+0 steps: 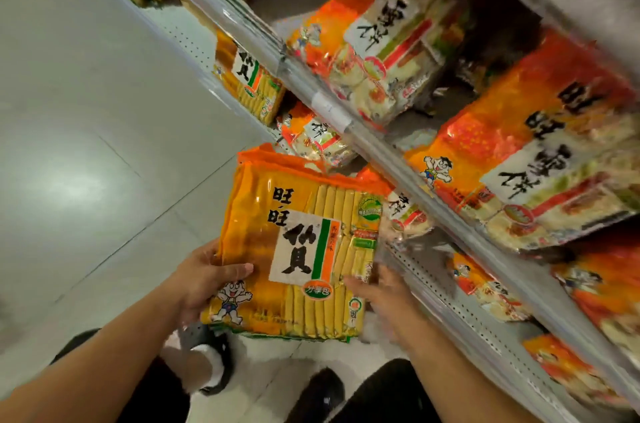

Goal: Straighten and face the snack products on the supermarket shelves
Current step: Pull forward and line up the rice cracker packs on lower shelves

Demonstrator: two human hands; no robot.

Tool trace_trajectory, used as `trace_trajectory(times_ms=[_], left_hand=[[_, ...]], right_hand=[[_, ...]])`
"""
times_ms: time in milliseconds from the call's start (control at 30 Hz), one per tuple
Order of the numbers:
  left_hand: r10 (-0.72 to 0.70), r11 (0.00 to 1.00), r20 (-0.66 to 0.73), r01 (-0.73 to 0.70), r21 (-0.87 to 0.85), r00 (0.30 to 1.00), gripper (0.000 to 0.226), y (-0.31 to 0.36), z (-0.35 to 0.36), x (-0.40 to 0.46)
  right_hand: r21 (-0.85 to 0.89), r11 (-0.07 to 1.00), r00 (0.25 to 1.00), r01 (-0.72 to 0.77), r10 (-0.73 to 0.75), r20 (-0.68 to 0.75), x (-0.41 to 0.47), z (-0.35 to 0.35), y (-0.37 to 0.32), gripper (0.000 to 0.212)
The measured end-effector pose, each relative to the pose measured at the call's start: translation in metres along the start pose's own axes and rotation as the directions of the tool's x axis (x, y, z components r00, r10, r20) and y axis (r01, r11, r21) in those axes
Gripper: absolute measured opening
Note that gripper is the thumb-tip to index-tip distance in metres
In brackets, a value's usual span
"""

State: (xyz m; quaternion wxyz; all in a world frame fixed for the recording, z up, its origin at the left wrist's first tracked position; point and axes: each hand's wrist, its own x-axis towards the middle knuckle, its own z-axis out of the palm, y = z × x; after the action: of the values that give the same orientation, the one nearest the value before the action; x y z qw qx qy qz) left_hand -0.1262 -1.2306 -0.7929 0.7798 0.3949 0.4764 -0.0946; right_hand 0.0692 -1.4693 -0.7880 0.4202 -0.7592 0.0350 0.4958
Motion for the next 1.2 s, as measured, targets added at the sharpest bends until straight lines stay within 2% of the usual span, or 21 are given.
trace_trajectory(times_ms=[100,200,367,533,633,767,967,1133,1200], left_hand=[[0.033,0.999,-0.166,-0.032,0.007,0.986,0.053,0.036,-0.018,-0.083],[0.134,0.988,-0.308,-0.103,0.112,0.942,0.053,0.070,-0.039,-0.156],[0.265,0.953,-0.418,-0.171,0.249,0.869,0.063,0.122,-0.102,-0.245],[0.401,0.902,-0.512,-0.228,0.368,0.760,0.065,0.169,-0.169,-0.290],[0.436,0.890,-0.544,-0.252,0.381,0.717,0.063,0.200,-0.202,-0.301],[0.480,0.865,-0.578,-0.247,0.436,0.660,0.066,0.240,-0.237,-0.301],[0.425,0.887,-0.592,-0.184,0.423,0.685,0.070,0.297,-0.284,-0.268],[0.347,0.910,-0.660,-0.068,0.409,0.667,0.060,0.358,-0.330,-0.220],[0.318,0.910,-0.660,-0.023,0.414,0.681,0.055,0.385,-0.348,-0.199]], right_hand=[[-0.087,0.996,0.999,0.004,-0.002,0.032,-0.068,0.033,-0.070,0.027],[-0.162,0.985,0.997,0.056,-0.045,0.070,-0.124,0.069,-0.140,0.025],[-0.286,0.940,0.975,0.186,-0.141,0.171,-0.181,0.144,-0.241,0.032],[-0.272,0.905,0.940,0.327,-0.280,0.195,-0.193,0.227,-0.309,0.042],[-0.276,0.886,0.924,0.371,-0.323,0.206,-0.187,0.266,-0.336,0.055],[-0.280,0.865,0.900,0.417,-0.349,0.261,-0.164,0.303,-0.372,0.030],[-0.296,0.855,0.894,0.426,-0.345,0.286,-0.100,0.349,-0.424,0.032],[-0.334,0.836,0.883,0.437,-0.326,0.339,-0.028,0.402,-0.468,0.014],[-0.355,0.826,0.884,0.437,-0.323,0.338,-0.002,0.422,-0.488,0.018]])
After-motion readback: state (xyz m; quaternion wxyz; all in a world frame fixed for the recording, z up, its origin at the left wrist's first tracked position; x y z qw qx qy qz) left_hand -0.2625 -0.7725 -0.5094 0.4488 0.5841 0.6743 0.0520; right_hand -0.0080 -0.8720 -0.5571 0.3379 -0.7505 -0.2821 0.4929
